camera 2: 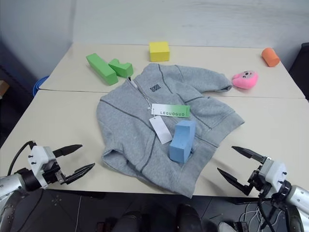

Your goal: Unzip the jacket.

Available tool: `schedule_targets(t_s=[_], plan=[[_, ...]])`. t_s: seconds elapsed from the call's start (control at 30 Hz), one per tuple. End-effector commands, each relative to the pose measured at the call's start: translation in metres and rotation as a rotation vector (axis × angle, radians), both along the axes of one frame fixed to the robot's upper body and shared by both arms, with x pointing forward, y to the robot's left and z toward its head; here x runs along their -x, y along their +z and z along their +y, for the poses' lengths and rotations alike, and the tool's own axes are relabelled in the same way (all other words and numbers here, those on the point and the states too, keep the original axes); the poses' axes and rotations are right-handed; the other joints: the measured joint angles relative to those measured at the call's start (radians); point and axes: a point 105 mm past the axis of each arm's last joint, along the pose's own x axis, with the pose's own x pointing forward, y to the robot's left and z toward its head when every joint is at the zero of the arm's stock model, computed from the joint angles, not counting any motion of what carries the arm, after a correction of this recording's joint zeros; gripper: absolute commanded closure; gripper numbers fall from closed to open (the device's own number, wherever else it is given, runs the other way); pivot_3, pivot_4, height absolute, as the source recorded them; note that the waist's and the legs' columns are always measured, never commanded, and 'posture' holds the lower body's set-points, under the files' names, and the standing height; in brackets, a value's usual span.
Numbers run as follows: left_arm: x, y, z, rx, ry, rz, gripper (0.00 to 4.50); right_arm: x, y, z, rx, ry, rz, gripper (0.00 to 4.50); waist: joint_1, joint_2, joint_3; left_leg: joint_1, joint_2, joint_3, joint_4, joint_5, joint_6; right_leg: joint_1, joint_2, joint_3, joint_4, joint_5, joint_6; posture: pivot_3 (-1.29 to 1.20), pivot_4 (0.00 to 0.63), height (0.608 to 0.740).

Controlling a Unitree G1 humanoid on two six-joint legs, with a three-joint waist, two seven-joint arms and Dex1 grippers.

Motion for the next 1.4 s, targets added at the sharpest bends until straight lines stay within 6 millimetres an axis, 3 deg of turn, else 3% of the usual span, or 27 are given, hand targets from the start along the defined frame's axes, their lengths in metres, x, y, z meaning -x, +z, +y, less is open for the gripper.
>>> schedule_targets(t_s=[0.03, 0.23, 0.4, 0.6, 0.73, 0.87, 0.97, 1.17, 1.27, 1.4], plan=[[0.002, 0.005, 0.002, -0.023, -0.002, -0.033, 0.00, 0.003, 0.010, -0.002, 0.019, 0.007, -0.031, 0.07, 0.001, 0.000, 0.000, 0.000, 0.000, 0.000, 0.000, 0.000, 0.000, 0.000, 0.000, 0.000, 0.000, 0.000, 0.000, 0.00, 0.150, 0.740], [0.007, 0.011, -0.003, 0.117, -0.065, 0.036, 0.00, 0.002, 0.008, -0.002, 0.014, 0.008, -0.021, 0.07, -0.001, 0.000, 0.000, 0.001, 0.000, 0.000, 0.000, 0.000, 0.000, 0.000, 0.000, 0.000, 0.000, 0.000, 0.000, 0.00, 0.150, 0.740], [-0.003, 0.023, -0.006, 0.096, -0.141, 0.018, 0.00, 0.000, 0.012, -0.005, 0.000, 0.005, -0.024, 0.07, 0.000, 0.000, 0.000, 0.001, 0.000, 0.000, 0.000, 0.001, 0.000, 0.000, 0.000, 0.000, 0.001, 0.000, 0.000, 0.00, 0.150, 0.740], [0.001, 0.026, -0.028, 0.073, -0.265, 0.026, 0.00, 0.002, 0.012, -0.004, -0.025, 0.009, 0.024, 0.07, -0.001, 0.000, 0.000, 0.001, 0.000, 0.000, 0.000, 0.000, 0.000, 0.001, 0.000, 0.000, 0.003, 0.000, 0.000, 0.00, 0.150, 0.740], [0.003, 0.033, -0.053, 0.150, -0.360, 0.062, 0.00, -0.018, 0.046, 0.042, -0.212, 0.114, 0.129, 0.07, -0.010, 0.001, 0.001, 0.002, -0.001, 0.003, 0.001, 0.001, 0.001, 0.001, -0.001, 0.003, 0.002, 0.000, 0.001, 0.00, 0.150, 0.740], [-0.001, 0.042, -0.072, 0.195, -0.409, 0.040, 0.00, -0.049, 0.057, 0.069, -0.269, 0.086, 0.258, 0.07, -0.003, 0.001, 0.001, 0.003, 0.001, 0.001, 0.001, 0.001, -0.003, 0.000, 0.000, 0.002, 0.003, -0.001, -0.001, 0.00, 0.150, 0.740], [-0.004, 0.047, -0.081, 0.230, -0.435, 0.037, 0.00, -0.080, 0.045, 0.073, -0.177, -0.062, 0.397, 0.07, -0.002, 0.001, 0.001, 0.000, 0.001, 0.001, 0.001, 0.002, -0.003, -0.002, 0.001, 0.002, 0.005, -0.001, -0.002, 0.00, 0.150, 0.740], [-0.003, 0.048, -0.091, 0.239, -0.481, 0.040, 0.00, -0.120, 0.047, 0.081, -0.213, -0.151, 0.520, 0.07, -0.002, 0.001, 0.001, -0.014, -0.002, 0.000, 0.004, 0.004, 0.000, -0.015, 0.002, -0.001, 0.011, -0.001, -0.002, 0.00, 0.150, 0.740], [-0.004, 0.051, -0.095, 0.251, -0.495, 0.018, 0.00, -0.123, 0.041, 0.087, -0.250, -0.127, 0.670, 0.07, -0.001, 0.001, 0.001, -0.018, -0.005, 0.001, 0.005, 0.005, 0.002, -0.018, 0.005, -0.004, 0.012, 0.000, -0.001, 0.00, 0.150, 0.740], [-0.008, 0.057, -0.099, 0.275, -0.504, -0.020, 0.00, -0.106, 0.042, 0.104, -0.304, 0.037, 0.898, 0.07, -0.001, 0.000, 0.001, -0.019, -0.005, 0.000, 0.009, 0.005, 0.004, -0.016, 0.004, -0.004, 0.011, 0.001, 0.002, 0.00, 0.150, 0.740]])
